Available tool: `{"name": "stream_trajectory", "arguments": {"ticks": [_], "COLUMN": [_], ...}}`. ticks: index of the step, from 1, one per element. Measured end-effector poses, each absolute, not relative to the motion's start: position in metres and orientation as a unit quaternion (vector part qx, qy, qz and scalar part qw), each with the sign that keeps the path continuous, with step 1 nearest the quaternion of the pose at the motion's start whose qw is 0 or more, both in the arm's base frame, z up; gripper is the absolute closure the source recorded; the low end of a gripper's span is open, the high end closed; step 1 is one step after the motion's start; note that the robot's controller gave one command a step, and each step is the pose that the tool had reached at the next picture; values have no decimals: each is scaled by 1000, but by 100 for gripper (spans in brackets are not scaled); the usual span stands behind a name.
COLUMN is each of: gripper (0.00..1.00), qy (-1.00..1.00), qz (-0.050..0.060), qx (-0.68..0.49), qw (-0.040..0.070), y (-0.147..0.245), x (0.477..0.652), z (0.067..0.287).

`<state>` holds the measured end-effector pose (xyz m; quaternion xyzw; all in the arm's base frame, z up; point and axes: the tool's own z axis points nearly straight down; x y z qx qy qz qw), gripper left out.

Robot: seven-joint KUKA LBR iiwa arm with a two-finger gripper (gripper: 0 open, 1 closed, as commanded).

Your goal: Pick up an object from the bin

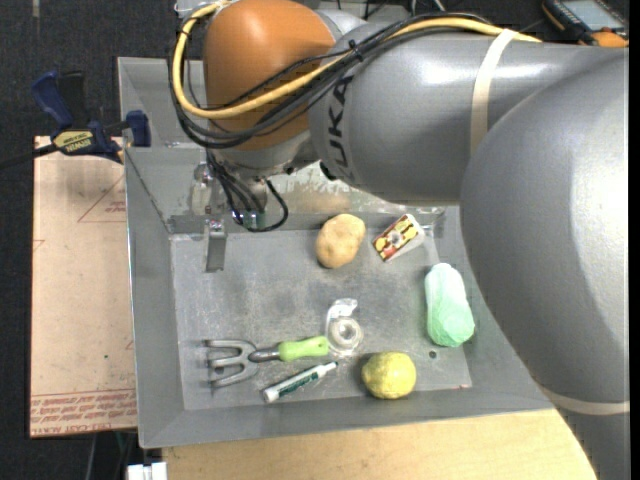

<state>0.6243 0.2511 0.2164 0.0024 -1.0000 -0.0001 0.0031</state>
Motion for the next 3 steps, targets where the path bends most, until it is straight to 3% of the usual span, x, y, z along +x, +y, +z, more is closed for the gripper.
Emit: {"name": "stream_trajectory", "arguments": {"ticks": [1,2,3], "gripper": [0,0,0], "qy": [-1000,-999,-990], "qz": [-1,-1,-3], "qx": [0,46,143], "qw": [-1,-1,-6], "y": [250,214,204], "x": [626,591,543], "z": [222,148,154]}}
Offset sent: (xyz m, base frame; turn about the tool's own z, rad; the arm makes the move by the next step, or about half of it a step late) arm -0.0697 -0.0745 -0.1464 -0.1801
